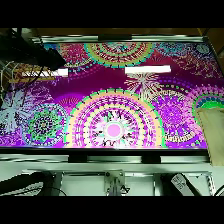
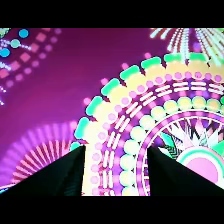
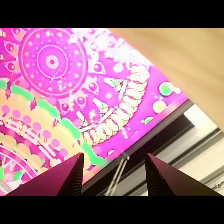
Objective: Fold the shirts.
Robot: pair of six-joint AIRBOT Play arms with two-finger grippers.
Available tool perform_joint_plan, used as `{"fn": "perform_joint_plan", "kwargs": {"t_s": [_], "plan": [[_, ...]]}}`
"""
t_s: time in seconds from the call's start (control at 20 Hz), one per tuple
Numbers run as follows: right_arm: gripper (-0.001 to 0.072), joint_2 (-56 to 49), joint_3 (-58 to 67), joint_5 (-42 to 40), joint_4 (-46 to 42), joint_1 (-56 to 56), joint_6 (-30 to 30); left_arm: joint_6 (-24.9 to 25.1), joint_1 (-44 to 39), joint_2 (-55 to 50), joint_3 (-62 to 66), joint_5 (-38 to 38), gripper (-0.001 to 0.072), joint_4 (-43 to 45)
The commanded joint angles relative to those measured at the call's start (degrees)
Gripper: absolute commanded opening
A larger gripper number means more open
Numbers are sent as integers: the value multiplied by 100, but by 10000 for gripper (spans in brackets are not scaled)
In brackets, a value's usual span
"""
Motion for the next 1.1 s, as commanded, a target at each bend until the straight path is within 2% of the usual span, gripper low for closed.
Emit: {"fn": "perform_joint_plan", "kwargs": {"t_s": [0.0, 0.15, 0.35, 0.5, 0.55, 0.65, 0.8, 0.9, 1.05], "plan": [[509, 275, -855, -614, -15, 988, 140, -2, 4, -173, -7, -44, 468, 190], [509, 271, -1327, -1331, -26, 2260, 282, -205, 4, -332, -7, -46, 469, 190], [509, 79, -1556, -3493, -7, 4437, 758, -422, 2, -708, -9, -297, 469, 199], [508, -345, -1368, -4988, -92, 5976, 743, -745, 2, -1093, -24, -577, 469, 356], [507, -590, -1086, -5062, -205, 6380, 743, -822, 2, -1165, -66, -656, 469, 389], [508, -1062, -426, -4710, -426, 6813, 741, -981, 0, -1172, -227, -767, 468, 385], [508, -1526, 474, -4205, -892, 7020, 765, -1056, -96, -1025, -723, -962, 469, 387], [508, -1598, 612, -3917, -981, 6929, 966, -1178, -116, -916, -1047, -544, 468, 407], [508, -1646, 612, -2999, -1029, 6865, 1036, -1248, -114, -922, -1126, -2, 468, 409]]}}
